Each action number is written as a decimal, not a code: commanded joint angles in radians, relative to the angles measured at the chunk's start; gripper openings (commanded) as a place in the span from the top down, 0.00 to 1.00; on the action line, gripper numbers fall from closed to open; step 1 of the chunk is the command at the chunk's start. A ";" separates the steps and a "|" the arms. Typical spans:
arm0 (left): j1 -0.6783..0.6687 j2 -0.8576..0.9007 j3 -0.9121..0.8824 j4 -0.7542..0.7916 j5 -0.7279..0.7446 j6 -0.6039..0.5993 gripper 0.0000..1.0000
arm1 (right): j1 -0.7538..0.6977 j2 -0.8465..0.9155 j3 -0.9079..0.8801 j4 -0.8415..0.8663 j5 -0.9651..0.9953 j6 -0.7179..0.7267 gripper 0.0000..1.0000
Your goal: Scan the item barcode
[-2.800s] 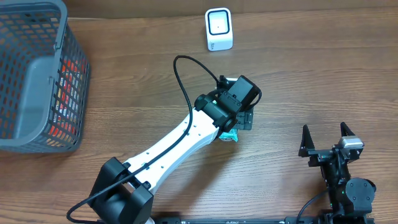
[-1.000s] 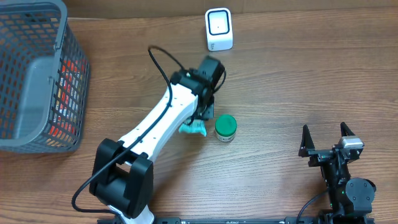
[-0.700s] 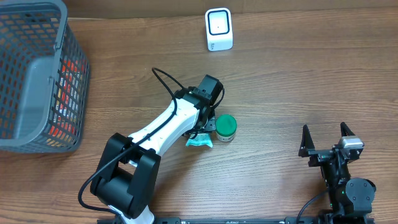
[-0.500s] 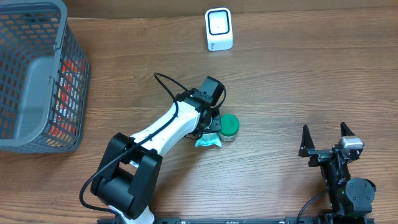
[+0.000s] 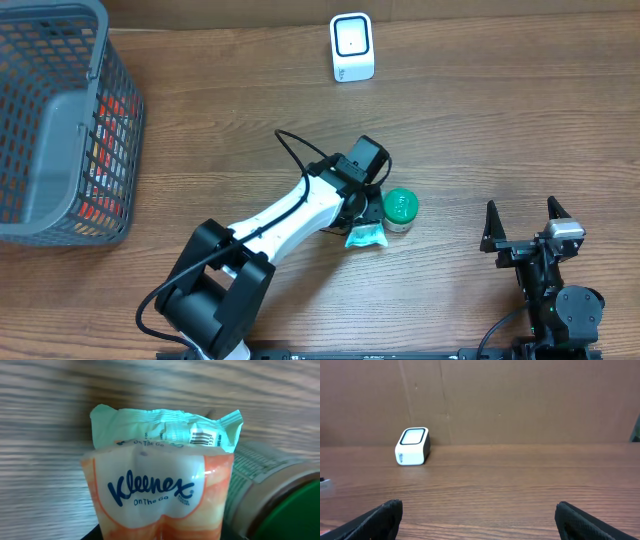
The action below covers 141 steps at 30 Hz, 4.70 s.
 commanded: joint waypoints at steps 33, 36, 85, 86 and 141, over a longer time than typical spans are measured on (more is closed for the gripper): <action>0.038 -0.001 0.103 -0.096 -0.119 0.173 0.00 | -0.003 -0.008 -0.011 0.003 -0.006 -0.001 0.00; 0.106 -0.001 0.248 -0.228 -0.144 0.237 0.00 | -0.003 -0.008 -0.011 0.003 -0.006 -0.001 0.00; 1.446 0.083 0.804 -0.381 -0.134 0.883 0.00 | -0.003 -0.008 -0.011 0.003 -0.006 -0.001 0.00; 1.446 0.097 0.804 -0.374 -0.103 0.922 0.00 | -0.003 -0.008 -0.011 0.003 -0.006 -0.001 0.00; 1.402 0.547 0.803 -0.341 0.193 1.394 0.00 | -0.003 -0.008 -0.011 0.003 -0.006 -0.001 0.00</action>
